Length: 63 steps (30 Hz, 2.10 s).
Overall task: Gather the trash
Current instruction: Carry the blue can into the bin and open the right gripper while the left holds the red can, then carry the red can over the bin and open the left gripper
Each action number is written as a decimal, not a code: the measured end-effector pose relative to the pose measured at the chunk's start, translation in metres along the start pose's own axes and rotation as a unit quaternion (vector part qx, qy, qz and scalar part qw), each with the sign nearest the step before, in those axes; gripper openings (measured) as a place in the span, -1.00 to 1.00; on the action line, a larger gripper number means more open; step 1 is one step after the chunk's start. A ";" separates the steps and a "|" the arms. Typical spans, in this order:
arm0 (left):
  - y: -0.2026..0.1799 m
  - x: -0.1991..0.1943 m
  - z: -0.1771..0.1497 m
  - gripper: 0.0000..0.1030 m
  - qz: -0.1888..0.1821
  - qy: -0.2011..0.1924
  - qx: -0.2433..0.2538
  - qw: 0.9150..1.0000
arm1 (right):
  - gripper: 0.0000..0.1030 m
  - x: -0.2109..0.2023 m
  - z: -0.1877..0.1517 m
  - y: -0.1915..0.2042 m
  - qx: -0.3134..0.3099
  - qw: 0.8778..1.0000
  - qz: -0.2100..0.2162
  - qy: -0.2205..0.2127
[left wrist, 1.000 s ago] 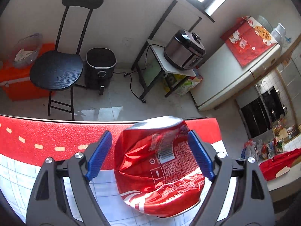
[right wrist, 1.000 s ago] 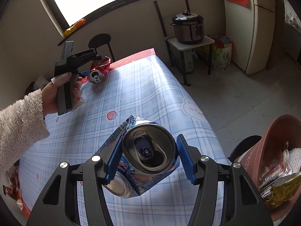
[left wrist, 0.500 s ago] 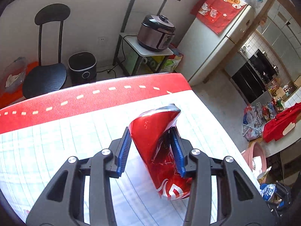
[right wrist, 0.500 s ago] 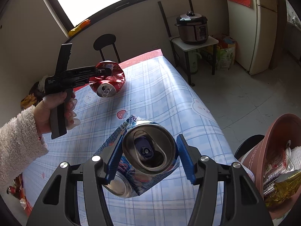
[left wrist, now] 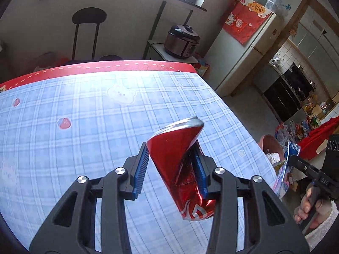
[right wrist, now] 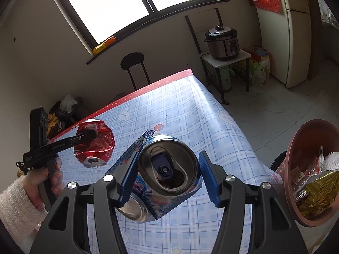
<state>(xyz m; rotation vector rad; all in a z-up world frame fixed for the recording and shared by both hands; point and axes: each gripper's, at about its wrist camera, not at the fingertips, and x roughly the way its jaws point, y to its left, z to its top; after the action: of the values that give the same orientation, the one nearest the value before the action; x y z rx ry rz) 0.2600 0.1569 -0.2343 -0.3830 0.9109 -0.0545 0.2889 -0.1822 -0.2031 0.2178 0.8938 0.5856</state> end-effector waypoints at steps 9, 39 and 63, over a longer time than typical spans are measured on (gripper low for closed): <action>-0.036 -0.112 -0.048 -0.18 0.015 -0.063 -0.055 0.996 | 0.09 -0.084 -0.002 -0.042 0.018 0.998 -0.013 -0.062; -0.149 -0.193 -0.092 -0.18 0.003 -0.147 -0.034 0.989 | 0.09 -0.197 0.054 -0.202 0.062 0.973 -0.162 -0.155; -0.195 -0.190 -0.055 -0.19 -0.028 -0.153 0.025 0.987 | 0.89 -0.238 0.050 -0.170 0.045 0.961 -0.214 -0.170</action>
<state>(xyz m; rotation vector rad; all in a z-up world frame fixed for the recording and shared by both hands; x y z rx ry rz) 0.1223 -0.0020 -0.0528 -0.3583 0.5934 -0.0683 0.2788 -0.4534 -0.0839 0.1922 0.6060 0.0973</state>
